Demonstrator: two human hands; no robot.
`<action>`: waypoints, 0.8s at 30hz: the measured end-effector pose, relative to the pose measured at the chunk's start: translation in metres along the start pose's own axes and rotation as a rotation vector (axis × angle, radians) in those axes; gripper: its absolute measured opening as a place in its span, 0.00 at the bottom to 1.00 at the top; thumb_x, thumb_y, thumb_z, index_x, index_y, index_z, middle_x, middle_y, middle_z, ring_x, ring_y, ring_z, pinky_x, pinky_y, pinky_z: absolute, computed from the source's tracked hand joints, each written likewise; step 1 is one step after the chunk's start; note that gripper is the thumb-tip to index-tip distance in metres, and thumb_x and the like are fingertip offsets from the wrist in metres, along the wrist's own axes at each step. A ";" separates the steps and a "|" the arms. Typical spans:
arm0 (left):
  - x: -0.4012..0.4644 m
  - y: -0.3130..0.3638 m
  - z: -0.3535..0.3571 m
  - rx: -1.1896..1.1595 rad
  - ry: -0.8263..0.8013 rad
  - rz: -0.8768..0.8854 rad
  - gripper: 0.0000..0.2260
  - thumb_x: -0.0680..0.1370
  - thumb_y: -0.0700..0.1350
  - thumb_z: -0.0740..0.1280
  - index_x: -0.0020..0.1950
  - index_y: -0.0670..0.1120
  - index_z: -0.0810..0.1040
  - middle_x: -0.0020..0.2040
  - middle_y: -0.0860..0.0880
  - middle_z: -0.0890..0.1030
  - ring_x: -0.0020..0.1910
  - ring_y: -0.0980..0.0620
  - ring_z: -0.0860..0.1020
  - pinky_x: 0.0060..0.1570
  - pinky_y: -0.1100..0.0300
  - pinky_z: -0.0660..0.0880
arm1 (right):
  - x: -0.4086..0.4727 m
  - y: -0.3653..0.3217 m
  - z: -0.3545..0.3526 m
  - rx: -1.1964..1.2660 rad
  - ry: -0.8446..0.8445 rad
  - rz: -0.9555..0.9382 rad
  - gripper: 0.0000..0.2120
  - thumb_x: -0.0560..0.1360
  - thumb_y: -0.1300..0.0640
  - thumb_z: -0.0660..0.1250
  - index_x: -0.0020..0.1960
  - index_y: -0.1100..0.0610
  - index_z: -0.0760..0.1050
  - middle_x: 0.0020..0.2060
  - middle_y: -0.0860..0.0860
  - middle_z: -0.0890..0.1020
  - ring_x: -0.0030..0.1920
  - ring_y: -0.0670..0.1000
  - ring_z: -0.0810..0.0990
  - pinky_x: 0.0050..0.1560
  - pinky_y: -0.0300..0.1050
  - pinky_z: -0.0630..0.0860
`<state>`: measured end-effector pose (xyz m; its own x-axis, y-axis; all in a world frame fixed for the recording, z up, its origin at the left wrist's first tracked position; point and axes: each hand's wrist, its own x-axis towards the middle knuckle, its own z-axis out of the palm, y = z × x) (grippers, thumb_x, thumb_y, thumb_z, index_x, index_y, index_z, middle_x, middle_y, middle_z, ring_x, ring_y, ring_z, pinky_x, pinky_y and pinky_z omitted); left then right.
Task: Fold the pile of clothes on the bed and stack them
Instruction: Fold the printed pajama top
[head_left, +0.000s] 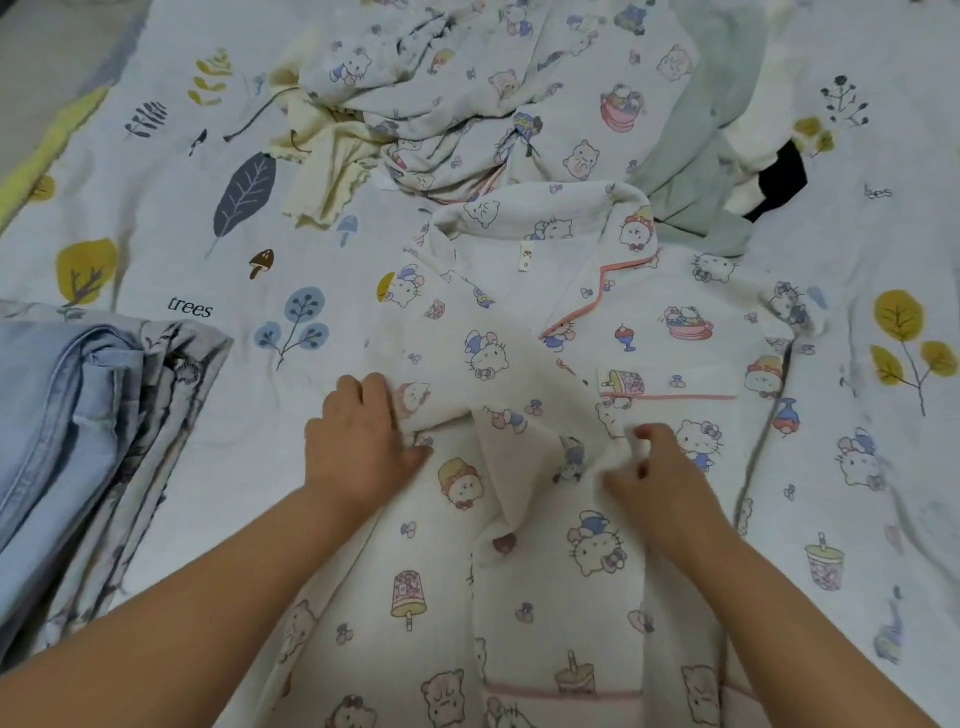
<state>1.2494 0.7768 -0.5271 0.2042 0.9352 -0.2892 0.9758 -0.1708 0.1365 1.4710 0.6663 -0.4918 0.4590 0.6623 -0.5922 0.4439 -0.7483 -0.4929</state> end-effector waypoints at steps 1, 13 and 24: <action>0.004 -0.002 0.003 0.021 0.027 0.034 0.24 0.68 0.53 0.72 0.57 0.42 0.68 0.51 0.43 0.72 0.50 0.41 0.72 0.43 0.52 0.68 | 0.001 0.000 0.006 -0.032 -0.030 0.019 0.27 0.74 0.60 0.63 0.71 0.54 0.57 0.39 0.49 0.74 0.36 0.48 0.72 0.38 0.44 0.69; 0.032 -0.096 -0.029 -0.050 -0.129 -0.207 0.17 0.73 0.39 0.68 0.62 0.40 0.74 0.56 0.36 0.78 0.56 0.37 0.75 0.53 0.49 0.72 | 0.000 -0.001 0.011 0.042 -0.094 0.027 0.24 0.74 0.53 0.67 0.67 0.52 0.63 0.43 0.49 0.78 0.39 0.49 0.77 0.42 0.46 0.77; 0.077 0.009 -0.020 -0.042 -0.046 0.402 0.22 0.80 0.44 0.58 0.74 0.46 0.62 0.74 0.43 0.61 0.63 0.38 0.71 0.57 0.48 0.70 | -0.012 0.012 0.010 -0.067 -0.181 0.004 0.20 0.77 0.63 0.57 0.67 0.51 0.60 0.47 0.47 0.73 0.40 0.45 0.74 0.38 0.39 0.70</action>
<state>1.2720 0.8532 -0.5290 0.5732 0.7815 -0.2464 0.8135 -0.5067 0.2854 1.4629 0.6496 -0.4971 0.3179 0.6376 -0.7017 0.4958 -0.7426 -0.4502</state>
